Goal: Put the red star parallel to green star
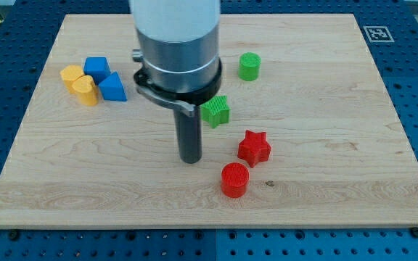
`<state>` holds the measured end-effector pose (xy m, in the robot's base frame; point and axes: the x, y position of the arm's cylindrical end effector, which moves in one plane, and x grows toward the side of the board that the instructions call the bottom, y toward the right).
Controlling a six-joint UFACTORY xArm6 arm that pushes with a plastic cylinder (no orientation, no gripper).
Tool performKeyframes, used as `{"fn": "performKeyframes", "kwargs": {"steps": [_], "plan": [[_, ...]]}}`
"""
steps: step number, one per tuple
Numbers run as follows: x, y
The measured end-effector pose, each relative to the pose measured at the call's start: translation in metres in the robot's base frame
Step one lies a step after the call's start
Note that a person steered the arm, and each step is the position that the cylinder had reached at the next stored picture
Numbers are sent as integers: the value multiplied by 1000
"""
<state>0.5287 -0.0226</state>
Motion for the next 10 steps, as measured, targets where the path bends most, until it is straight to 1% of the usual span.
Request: {"fn": "performKeyframes", "kwargs": {"steps": [2, 3, 4, 5, 7, 8, 9, 10], "plan": [[3, 60], [17, 88], [16, 103], [2, 105], [-1, 144], [-12, 153], [-10, 166], [1, 194]]}}
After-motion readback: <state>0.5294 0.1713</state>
